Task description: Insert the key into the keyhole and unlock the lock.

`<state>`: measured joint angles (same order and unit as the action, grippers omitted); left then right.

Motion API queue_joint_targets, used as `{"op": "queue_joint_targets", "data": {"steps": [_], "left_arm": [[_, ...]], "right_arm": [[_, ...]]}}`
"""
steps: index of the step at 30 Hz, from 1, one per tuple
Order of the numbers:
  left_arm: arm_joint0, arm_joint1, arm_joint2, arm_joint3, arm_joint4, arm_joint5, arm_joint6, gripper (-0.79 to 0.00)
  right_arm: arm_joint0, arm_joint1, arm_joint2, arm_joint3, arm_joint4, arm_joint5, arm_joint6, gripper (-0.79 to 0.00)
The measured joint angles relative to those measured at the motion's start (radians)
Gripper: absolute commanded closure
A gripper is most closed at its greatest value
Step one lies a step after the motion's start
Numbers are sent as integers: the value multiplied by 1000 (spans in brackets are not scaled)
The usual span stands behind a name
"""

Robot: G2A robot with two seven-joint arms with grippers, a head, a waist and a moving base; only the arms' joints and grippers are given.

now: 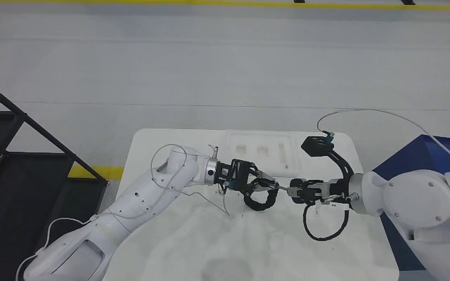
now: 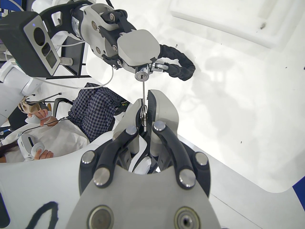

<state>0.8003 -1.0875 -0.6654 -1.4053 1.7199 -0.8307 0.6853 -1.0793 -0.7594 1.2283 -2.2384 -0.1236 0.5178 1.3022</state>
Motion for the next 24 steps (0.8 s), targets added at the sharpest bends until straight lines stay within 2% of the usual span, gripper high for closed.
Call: {"op": "queue_joint_targets", "data": {"steps": [24], "left_arm": [[-4,-8,-3,-5,2,-36,-3,0]], "right_arm": [[104,64,-114,9,69,49,-49,0]]}}
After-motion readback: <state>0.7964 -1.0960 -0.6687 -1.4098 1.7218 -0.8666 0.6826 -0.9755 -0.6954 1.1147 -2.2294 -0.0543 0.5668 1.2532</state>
